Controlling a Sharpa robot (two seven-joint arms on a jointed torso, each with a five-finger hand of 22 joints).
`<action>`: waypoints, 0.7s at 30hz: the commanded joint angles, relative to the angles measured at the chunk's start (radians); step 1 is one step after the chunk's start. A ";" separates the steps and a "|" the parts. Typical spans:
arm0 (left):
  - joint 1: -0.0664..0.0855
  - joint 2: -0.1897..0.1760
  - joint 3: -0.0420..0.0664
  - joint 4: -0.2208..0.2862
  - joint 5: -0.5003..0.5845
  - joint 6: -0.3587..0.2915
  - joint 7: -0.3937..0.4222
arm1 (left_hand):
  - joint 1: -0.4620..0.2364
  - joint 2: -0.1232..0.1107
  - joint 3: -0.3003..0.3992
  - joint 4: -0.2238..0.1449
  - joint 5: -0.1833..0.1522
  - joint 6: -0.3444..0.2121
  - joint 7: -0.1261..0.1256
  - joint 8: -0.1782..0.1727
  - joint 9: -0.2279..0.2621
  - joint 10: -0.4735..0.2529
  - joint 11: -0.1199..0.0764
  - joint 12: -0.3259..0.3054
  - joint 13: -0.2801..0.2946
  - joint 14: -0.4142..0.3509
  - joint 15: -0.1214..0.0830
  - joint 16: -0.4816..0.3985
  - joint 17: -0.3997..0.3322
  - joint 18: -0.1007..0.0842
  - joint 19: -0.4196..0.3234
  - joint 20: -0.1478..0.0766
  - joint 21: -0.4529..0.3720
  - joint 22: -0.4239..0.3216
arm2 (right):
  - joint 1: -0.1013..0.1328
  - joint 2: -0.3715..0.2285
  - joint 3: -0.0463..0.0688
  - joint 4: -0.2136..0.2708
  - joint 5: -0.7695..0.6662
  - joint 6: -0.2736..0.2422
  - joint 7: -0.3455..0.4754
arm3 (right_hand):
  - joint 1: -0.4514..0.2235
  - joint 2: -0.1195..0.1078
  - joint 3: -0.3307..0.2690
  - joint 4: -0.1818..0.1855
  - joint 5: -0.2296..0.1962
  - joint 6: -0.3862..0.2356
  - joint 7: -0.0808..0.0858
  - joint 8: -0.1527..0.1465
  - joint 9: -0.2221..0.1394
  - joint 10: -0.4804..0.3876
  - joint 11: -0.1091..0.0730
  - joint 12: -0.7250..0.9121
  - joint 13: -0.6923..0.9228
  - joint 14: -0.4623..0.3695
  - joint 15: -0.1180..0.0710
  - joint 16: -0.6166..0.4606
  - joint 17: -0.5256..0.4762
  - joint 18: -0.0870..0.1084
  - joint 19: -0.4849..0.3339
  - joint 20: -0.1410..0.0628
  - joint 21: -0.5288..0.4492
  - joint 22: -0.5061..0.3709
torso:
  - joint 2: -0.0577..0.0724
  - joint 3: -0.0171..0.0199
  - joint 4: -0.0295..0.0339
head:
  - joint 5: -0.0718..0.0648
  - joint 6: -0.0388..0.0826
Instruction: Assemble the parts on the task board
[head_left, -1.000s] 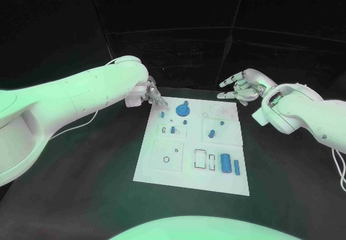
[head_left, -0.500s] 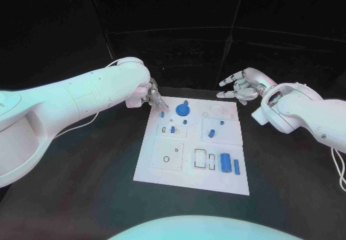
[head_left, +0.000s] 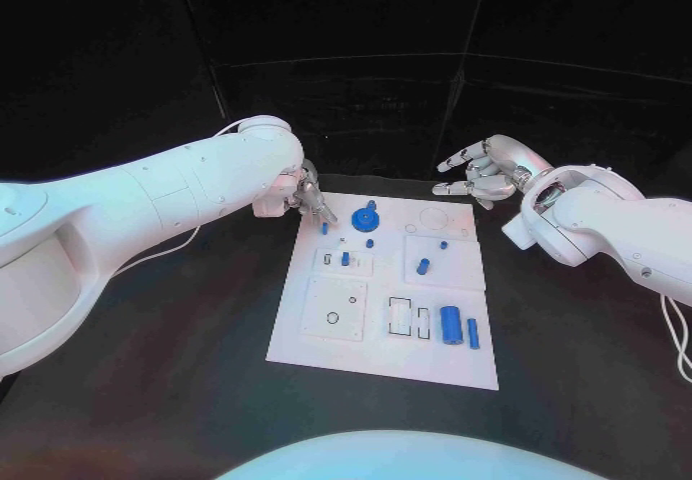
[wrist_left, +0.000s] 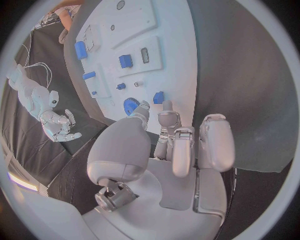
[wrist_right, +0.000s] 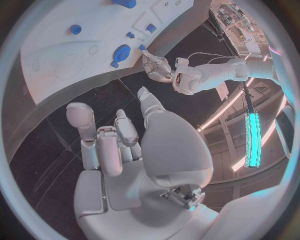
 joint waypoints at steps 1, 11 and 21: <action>0.000 0.004 0.000 -0.002 -0.007 0.020 0.005 | 0.010 0.002 -0.003 -0.003 0.003 0.004 0.000 0.004 -0.002 0.000 -0.004 0.002 0.000 0.104 0.003 0.003 0.263 0.007 0.012 0.006 0.000 0.002 | 0.002 0.001 0.001 0.001 -0.002 -0.008 0.007 | 0.003 0.010 -0.003 0.003 0.003 0.004 0.000 0.006 -0.001 -0.006 0.003 -0.005 0.000 0.063 -0.009 -0.005 0.087 0.008 -0.007 0.001 -0.006 -0.001 | 0.000 -0.0002 -0.0006 | 0.000 0.000; -0.003 0.008 -0.001 -0.005 -0.007 0.016 0.007 | 0.018 0.007 -0.004 -0.007 0.003 0.005 0.000 0.003 -0.004 0.000 -0.004 0.004 0.001 0.104 0.002 0.003 0.263 0.006 0.013 0.005 0.002 0.005 | 0.002 0.001 0.001 0.001 -0.002 -0.006 0.007 | 0.003 0.010 -0.003 0.003 0.003 0.004 0.000 0.006 -0.001 -0.006 0.003 -0.005 0.000 0.063 -0.009 -0.005 0.087 0.008 -0.007 0.001 -0.006 -0.001 | 0.000 0.0005 0.0000 | -0.004 0.000; -0.005 0.010 -0.003 -0.011 -0.007 0.014 0.007 | 0.040 0.024 -0.003 -0.018 0.001 0.009 0.000 0.002 -0.010 0.000 -0.005 0.004 -0.002 0.104 0.002 0.003 0.263 0.006 0.013 0.005 0.002 0.005 | 0.002 0.002 0.001 0.001 -0.002 -0.005 0.007 | 0.005 0.011 -0.003 0.003 0.004 0.004 0.000 0.007 -0.001 -0.004 0.003 -0.003 0.001 0.063 -0.010 -0.005 0.088 0.008 -0.006 0.001 -0.006 0.000 | 0.000 -0.0001 -0.0009 | -0.003 -0.002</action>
